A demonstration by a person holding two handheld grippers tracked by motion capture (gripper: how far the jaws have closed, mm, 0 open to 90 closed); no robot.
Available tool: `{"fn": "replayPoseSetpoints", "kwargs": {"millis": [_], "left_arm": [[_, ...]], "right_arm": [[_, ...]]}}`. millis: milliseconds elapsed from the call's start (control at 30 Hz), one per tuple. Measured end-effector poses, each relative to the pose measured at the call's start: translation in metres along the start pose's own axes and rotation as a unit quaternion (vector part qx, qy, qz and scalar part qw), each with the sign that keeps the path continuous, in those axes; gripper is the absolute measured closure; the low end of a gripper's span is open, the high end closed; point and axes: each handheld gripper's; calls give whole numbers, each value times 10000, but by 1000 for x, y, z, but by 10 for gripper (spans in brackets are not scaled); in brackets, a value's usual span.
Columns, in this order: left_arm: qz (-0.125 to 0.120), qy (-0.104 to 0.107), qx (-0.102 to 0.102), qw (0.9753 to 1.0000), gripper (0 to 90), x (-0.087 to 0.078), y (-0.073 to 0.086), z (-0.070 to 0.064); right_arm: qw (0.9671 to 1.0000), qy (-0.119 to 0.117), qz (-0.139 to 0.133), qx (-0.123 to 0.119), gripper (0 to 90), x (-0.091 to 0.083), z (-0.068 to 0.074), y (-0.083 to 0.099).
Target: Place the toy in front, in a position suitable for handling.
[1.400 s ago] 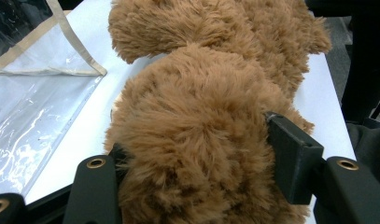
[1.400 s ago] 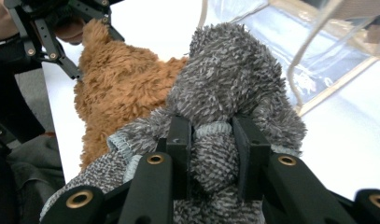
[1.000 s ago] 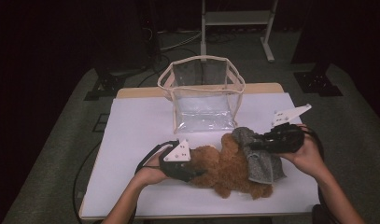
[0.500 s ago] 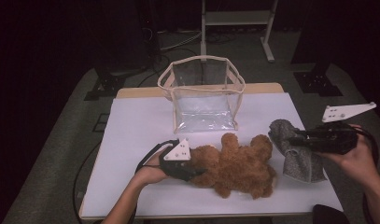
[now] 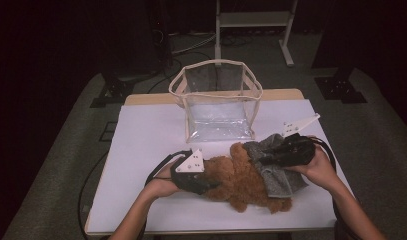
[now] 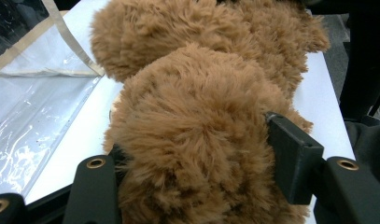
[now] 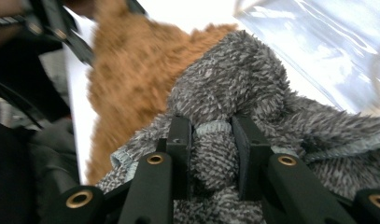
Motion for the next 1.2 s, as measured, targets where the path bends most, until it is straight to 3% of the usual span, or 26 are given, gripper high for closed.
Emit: {"fn": "replayPoseSetpoints", "kwargs": {"millis": [100, 167, 233, 333, 367, 533, 667, 700, 800, 900, 967, 1067, 1200], "left_arm": [[-10, -13, -22, 10000, 386, 0, 0, 0], [-19, -22, -28, 10000, 384, 1, -1, 0], [1, -24, -24, 10000, 382, 1, -1, 0], [6, -38, -14, 10000, 382, 1, -1, -1], [6, -40, -16, 10000, 382, 1, -1, -1], [6, -32, -27, 10000, 380, 1, 0, 0], [8, -18, -1, 10000, 379, 1, 0, 0], [1, -20, -5, 10000, 377, 2, -1, 0], [12, -27, -8, 10000, 376, 2, -2, 0], [-16, -33, -66, 10000, 376, 3, -1, 0], [-21, -31, -86, 10000, 375, 4, -1, 0], [-38, -18, -83, 10000, 373, 4, 0, 1], [-84, -10, -100, 9999, 349, 3, 2, 2]], "right_arm": [[9998, -50, -100, -146, 704, 1, 6, -7], [9990, -236, -224, -315, 704, 4, 15, -18], [9978, -332, -165, -545, 703, 16, 26, -33], [9974, -408, -79, -591, 703, 26, 29, -40], [9969, -447, 28, -639, 703, 40, 29, -44], [9976, -448, 32, -532, 703, 50, 22, -39], [9992, -249, 45, -307, 703, 40, 11, -22], [9997, -216, -6, -138, 703, 32, 6, -12], [9997, -162, -86, -178, 703, 26, 9, -12], [9983, -211, -239, -495, 703, 19, 25, -26], [9980, -246, -248, -535, 703, 20, 27, -29], [9971, -332, -168, -660, 702, 32, 32, -37], [9975, -410, -17, -582, 703, 50, 24, -30]]}}
Point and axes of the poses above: each handheld gripper's, and its own axes: x roughly forward along the jaws, y roughly out of its underside, z roughly to its left, and after that the axes turned 8 degrees about -y, right-handed
